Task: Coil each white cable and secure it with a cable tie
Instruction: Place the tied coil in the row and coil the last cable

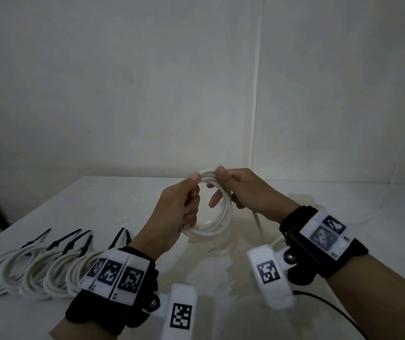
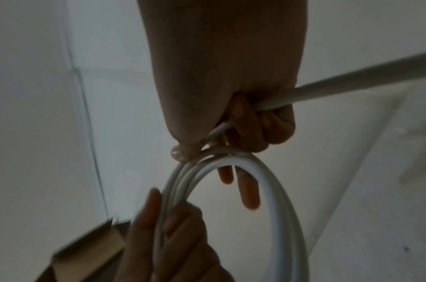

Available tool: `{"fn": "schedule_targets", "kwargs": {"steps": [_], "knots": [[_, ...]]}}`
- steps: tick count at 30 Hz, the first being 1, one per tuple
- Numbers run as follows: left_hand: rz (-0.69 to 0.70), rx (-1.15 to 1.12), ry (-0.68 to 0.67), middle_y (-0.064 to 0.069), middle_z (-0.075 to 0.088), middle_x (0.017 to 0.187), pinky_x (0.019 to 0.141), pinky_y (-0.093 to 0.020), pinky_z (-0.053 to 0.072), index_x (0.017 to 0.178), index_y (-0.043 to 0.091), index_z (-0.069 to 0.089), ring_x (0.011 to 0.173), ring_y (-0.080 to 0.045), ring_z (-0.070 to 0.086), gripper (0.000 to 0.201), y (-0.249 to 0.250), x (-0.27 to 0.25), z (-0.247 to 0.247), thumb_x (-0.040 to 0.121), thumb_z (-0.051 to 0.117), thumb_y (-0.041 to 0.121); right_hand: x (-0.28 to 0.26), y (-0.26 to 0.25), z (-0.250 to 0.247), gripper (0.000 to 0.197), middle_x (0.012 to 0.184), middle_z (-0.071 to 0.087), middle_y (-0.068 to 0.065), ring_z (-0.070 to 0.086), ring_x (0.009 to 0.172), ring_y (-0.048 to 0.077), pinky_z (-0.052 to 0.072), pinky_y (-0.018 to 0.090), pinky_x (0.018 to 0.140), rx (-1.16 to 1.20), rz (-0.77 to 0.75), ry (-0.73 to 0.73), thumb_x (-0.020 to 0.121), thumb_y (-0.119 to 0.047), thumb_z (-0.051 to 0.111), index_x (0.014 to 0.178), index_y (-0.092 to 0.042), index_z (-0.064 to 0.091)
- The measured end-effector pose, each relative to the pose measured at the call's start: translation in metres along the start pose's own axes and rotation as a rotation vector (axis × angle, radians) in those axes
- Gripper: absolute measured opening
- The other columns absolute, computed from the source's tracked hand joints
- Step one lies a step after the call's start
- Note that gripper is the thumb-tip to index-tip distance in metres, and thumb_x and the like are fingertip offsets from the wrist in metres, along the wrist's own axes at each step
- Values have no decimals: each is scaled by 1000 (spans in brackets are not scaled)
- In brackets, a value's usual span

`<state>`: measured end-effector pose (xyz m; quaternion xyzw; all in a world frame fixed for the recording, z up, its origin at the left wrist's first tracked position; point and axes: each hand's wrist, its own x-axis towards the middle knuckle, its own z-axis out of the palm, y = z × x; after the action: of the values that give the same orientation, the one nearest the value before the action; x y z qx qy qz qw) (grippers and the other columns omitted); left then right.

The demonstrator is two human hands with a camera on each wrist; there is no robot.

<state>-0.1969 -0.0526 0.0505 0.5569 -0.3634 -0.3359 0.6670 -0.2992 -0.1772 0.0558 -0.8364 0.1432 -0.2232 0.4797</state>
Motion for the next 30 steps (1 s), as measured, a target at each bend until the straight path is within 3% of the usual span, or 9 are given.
{"fn": "schedule_targets", "kwargs": {"steps": [2, 4, 7, 10, 15, 17, 23, 25, 30], "knots": [[-6, -100, 29, 7, 25, 39, 31, -17, 20, 60, 16, 35, 29, -5, 18, 41, 0, 3, -2, 95, 39, 37, -4, 3, -2, 46, 75, 70, 4, 31, 41, 6, 30, 16, 44, 157, 69, -46, 87, -52, 38, 91, -13, 62], [-2, -138, 44, 7, 25, 38, 31, -16, 22, 60, 16, 35, 29, -5, 19, 42, 0, 7, -4, 95, 38, 40, -6, 7, -4, 38, 66, 64, 0, 29, 40, 7, 29, 16, 43, 287, 75, -76, 80, -48, 47, 86, -12, 59], [-2, -100, 39, 8, 26, 40, 33, -17, 27, 62, 15, 38, 30, -5, 22, 42, -4, 11, -8, 95, 38, 41, -9, 9, -6, 9, 57, 54, -5, 37, 43, 5, 32, 16, 43, 307, 68, -92, 83, -18, 62, 84, -11, 58], [-16, -64, -18, 7, 28, 42, 37, -17, 33, 66, 13, 43, 32, -6, 25, 39, -10, 13, -12, 94, 38, 41, -11, 13, -14, 11, 60, 60, -8, 47, 47, 2, 36, 15, 44, 238, 77, -106, 86, -2, 60, 89, -13, 61], [-81, -124, -149, 6, 35, 42, 45, -20, 41, 70, 11, 45, 35, -8, 37, 34, -15, 14, -12, 92, 37, 36, -14, 20, -18, 16, 65, 65, -3, 42, 46, 5, 35, 17, 45, 194, 59, -41, 90, -6, 54, 97, -17, 63], [-97, -159, -166, 6, 33, 42, 43, -19, 40, 70, 12, 43, 34, -7, 33, 34, -15, 15, -10, 94, 36, 35, -14, 23, -17, 13, 65, 63, -3, 40, 44, 4, 34, 18, 44, 171, 23, -8, 93, -9, 50, 99, -14, 61], [-93, -107, -34, 8, 25, 39, 37, -19, 31, 62, 15, 36, 31, -7, 22, 40, -19, 24, 4, 96, 35, 36, -13, 34, -6, 18, 65, 58, -4, 44, 44, -1, 36, 14, 46, 13, -47, 190, 96, -11, 44, 99, 0, 58], [-82, -72, 9, 8, 24, 39, 36, -18, 29, 61, 16, 35, 32, -8, 21, 43, -22, 26, 10, 95, 39, 42, -15, 38, -3, 15, 66, 57, -3, 48, 48, -2, 36, 9, 49, -33, -92, 249, 96, -10, 43, 95, -4, 57], [-84, -39, 11, 8, 23, 40, 36, -18, 27, 60, 17, 34, 33, -8, 20, 44, -33, 33, 23, 94, 41, 44, -21, 56, -5, 13, 69, 58, -12, 51, 58, -1, 37, 10, 57, -173, -165, 343, 96, -13, 43, 102, -22, 50]]}}
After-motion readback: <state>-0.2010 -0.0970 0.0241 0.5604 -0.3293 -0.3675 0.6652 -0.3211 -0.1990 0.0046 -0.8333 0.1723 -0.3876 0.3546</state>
